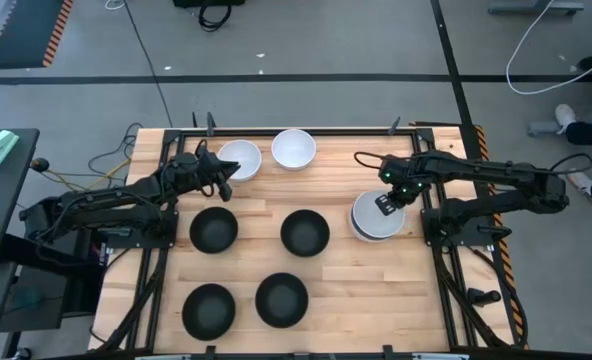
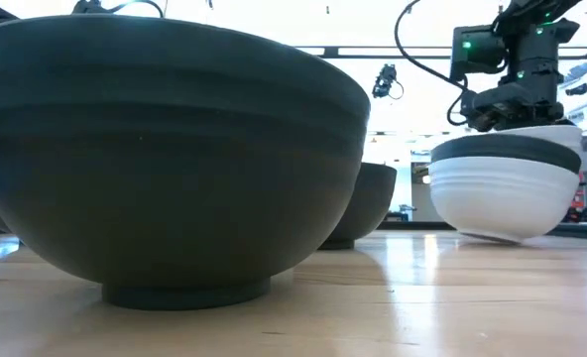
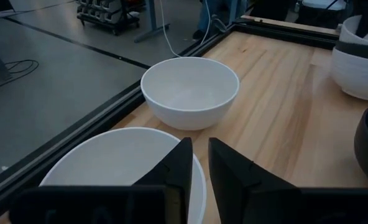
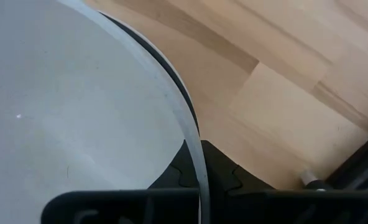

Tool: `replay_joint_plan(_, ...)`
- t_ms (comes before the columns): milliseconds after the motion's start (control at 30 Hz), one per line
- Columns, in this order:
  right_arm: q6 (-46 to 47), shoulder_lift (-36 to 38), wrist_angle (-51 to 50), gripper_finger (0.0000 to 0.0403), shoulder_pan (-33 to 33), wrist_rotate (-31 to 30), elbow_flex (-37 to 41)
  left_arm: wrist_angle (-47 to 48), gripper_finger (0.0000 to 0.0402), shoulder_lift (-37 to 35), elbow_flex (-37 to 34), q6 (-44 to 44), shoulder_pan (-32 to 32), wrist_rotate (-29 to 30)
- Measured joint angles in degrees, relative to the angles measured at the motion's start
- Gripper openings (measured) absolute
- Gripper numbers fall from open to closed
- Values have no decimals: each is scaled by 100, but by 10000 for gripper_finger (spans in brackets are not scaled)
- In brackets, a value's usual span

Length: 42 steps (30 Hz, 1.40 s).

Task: Nest bowls inside each other
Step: Stack the white bowl on top of the black bowls

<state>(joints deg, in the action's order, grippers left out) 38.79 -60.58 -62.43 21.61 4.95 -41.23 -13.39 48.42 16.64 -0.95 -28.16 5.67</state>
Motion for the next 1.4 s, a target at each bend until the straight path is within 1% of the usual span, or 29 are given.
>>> replay_joint_plan(100,-51,1,20,2,-1,-64,0,0,56,0,0,0,0,0)
replay_joint_plan(233,-125,100,8,2,-2,-317,-4,4,53,0,0,0,0,0)
replay_joint_plan(533,-56,586,-18,2,-96,-643,-249,14,59,1,0,-105,0,0)
replay_joint_plan(633,86,621,-144,2,-127,-567,-249,28,57,2,0,-138,0,0)
replay_joint_plan(900,174,588,-126,2,-79,77,-249,26,52,2,0,-136,0,0)
replay_joint_plan(1067,261,588,-128,2,1,111,-249,26,56,2,0,-136,0,0)
replay_joint_plan(1200,302,564,-129,2,17,111,-249,26,53,2,0,-134,0,0)
replay_joint_plan(1400,310,241,-158,2,16,111,-249,24,48,2,0,-133,0,0)
